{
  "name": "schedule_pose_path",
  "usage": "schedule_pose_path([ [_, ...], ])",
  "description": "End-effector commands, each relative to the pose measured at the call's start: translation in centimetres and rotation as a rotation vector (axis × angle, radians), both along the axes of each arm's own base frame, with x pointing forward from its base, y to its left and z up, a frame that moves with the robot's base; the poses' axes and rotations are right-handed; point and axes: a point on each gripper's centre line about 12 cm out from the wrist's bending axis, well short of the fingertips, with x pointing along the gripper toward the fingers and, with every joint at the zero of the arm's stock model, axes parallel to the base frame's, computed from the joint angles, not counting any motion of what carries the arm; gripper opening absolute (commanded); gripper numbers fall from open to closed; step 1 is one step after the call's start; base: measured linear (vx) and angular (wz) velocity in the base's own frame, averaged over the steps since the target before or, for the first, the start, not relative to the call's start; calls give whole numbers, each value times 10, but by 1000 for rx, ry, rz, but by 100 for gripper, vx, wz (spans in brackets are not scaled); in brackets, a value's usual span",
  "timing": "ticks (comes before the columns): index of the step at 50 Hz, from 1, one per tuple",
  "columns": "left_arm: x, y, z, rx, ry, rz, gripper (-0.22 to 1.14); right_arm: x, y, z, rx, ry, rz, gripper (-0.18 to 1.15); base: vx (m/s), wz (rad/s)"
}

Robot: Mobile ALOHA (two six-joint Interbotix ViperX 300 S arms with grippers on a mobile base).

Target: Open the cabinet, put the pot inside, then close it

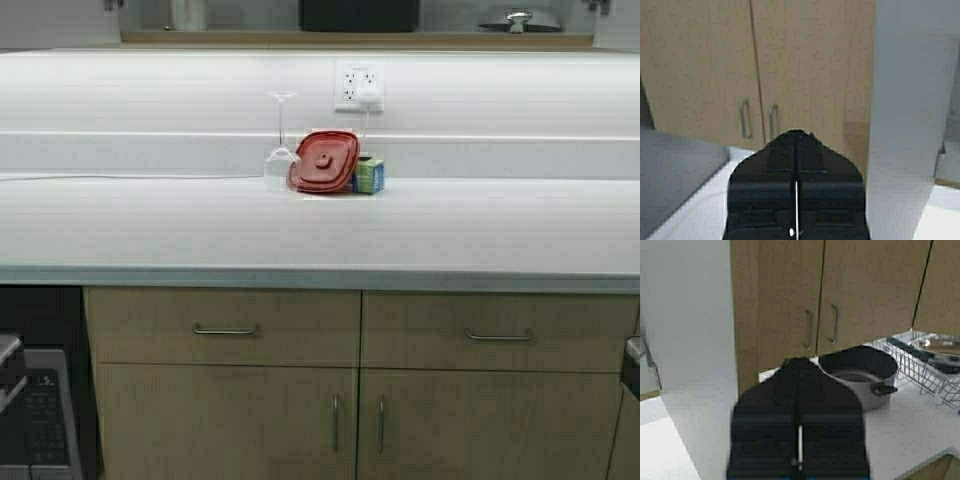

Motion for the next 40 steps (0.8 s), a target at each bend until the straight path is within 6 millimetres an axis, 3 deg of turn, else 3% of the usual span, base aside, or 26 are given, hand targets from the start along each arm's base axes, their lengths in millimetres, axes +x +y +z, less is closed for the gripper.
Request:
schedule_pose_path([
  [1, 14, 24, 9, -11, -25, 37, 5, 21, -13, 8, 3, 2, -10, 6, -4, -3],
  [8, 47, 42, 3, -39, -31, 36, 5, 46, -23, 3, 31, 5, 1, 6, -2, -3],
  [14, 76, 41, -3, -53, -26, -1, 4, 63, -29, -2, 73, 0, 15, 6, 0, 0],
  [26, 99, 14, -18, -70, 21, -80, 4, 90, -22, -9, 99, 10, 65, 6, 1, -1],
  [31, 98, -8, -20, -74, 32, -125, 4, 93, -4, -8, 95, 33, 103, 6, 1, 0],
  [40, 82, -61, -16, -66, 33, -228, 4, 88, 56, 3, 31, 41, 242, 6, 0, 0],
])
